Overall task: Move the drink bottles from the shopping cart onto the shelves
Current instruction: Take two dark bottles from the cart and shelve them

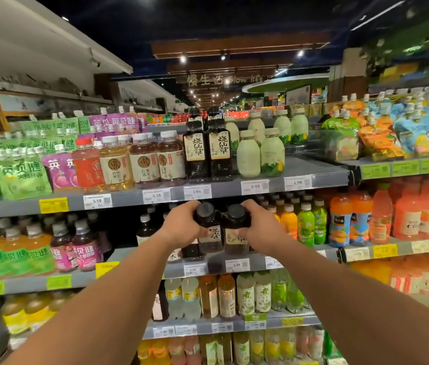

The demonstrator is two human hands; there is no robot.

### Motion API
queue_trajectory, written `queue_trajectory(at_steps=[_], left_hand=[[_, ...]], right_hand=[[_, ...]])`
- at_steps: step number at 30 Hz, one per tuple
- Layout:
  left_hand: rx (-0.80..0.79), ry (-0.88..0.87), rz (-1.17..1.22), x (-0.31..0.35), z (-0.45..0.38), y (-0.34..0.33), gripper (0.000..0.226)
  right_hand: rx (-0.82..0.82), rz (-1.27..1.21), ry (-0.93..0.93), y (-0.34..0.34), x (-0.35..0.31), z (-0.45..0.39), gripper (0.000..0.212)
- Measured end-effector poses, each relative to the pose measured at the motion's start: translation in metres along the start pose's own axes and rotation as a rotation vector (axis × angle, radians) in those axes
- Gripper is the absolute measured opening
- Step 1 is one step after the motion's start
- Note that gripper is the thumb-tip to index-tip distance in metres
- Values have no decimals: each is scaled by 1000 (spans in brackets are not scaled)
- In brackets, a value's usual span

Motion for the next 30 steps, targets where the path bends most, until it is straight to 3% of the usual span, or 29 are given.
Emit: queue_trajectory(at_steps=[7, 15, 20, 24, 30], left_hand=[[33, 46, -135, -38, -37, -43, 44], [-10, 71, -94, -62, -71, -76, 49], [18, 25, -347, -60, -99, -69, 62], [3, 4, -539, -59, -114, -74, 51], [-11, -11, -537, -64, -130, -83, 44]], right_hand=[[-49, 7, -3, -33, 47, -51, 51], [-95, 79, -53, -46, 85, -86, 60], [-89, 194, -61, -44, 97, -109, 71], [-63, 366, -62, -45, 108, -121, 75], [-92, 514, 21, -50, 106, -132, 71]])
Point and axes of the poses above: each hand's wrist, its own z-axis away from the middle knuckle, its own y-axis out of the back of the hand, x = y × z, the point moved 9 cm from there along -z, towards the middle knuckle, and after that the axes turned 13 degrees about -z, right-handed, at the moved point
